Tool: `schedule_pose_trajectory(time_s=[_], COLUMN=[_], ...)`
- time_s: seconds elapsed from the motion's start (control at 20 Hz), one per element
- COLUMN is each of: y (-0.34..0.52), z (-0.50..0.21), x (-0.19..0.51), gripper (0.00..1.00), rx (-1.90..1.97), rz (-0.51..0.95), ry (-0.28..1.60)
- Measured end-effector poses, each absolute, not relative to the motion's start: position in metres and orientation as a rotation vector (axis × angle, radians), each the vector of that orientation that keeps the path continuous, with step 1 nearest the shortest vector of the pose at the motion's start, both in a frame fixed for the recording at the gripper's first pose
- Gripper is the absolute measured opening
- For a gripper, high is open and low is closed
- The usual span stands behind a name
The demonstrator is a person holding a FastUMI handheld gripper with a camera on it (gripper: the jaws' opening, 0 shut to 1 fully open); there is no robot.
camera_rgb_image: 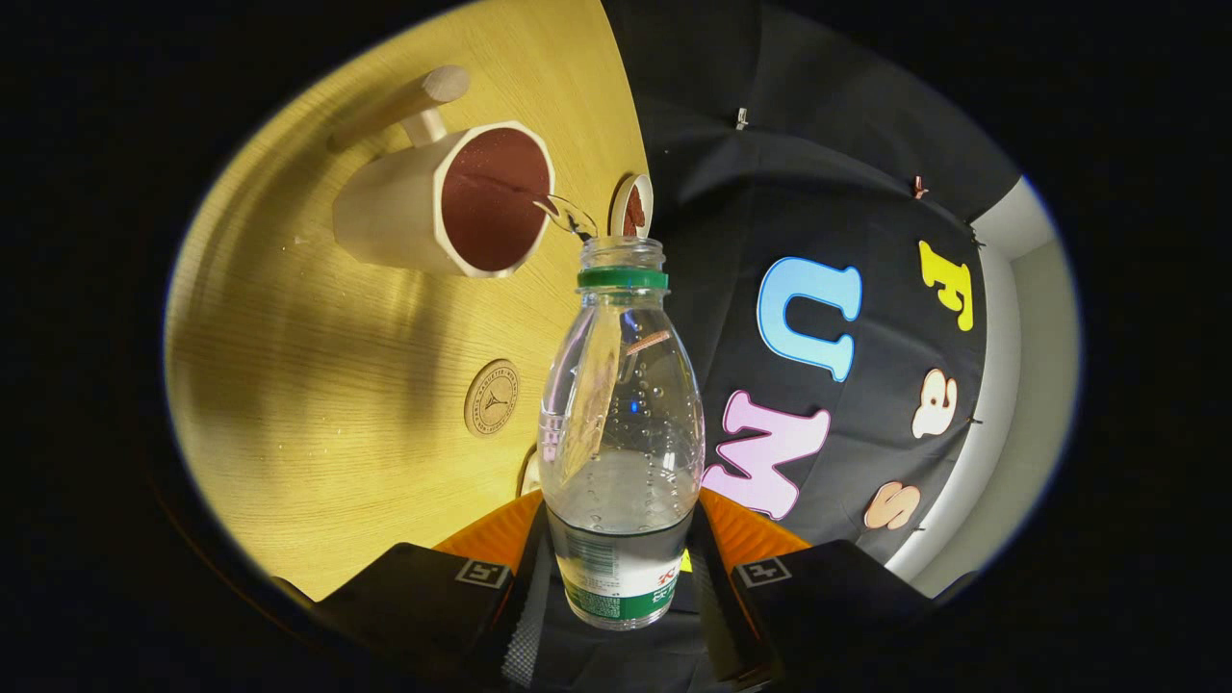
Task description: Take the bottle from table, then pour the juice into the cup, finally place the bottle on the coaster
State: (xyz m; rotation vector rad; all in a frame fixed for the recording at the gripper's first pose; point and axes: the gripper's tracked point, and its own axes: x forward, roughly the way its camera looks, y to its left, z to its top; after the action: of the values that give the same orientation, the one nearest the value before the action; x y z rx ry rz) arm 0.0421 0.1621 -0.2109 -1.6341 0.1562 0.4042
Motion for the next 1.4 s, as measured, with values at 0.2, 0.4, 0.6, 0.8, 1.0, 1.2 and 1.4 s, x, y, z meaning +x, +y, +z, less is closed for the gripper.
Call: schedule_pose_trajectory(time_s=[0.2,0.4,0.6,0.8,1.0,1.2,1.4], y=[0.165,0.164,0.165,0.165,0.166,0.169,0.174], z=[-0.206,-0.206,-0.203,-0.203,-0.201,-0.196,-0.192], x=[0.044,0.043,0.043,0.045,0.047,0.051,0.051], gripper=[0.70,0.70,0.70,0.70,0.70,0.70,0.70], rx=[-1.665,-1.669,-1.683,-1.706,-1.732,-1.766,-1.788], rz=[0.413,0.415,0.421,0.431,0.437,0.442,0.448], ry=[0.135,0.147,0.139,0.137,0.128,0.107,0.077])
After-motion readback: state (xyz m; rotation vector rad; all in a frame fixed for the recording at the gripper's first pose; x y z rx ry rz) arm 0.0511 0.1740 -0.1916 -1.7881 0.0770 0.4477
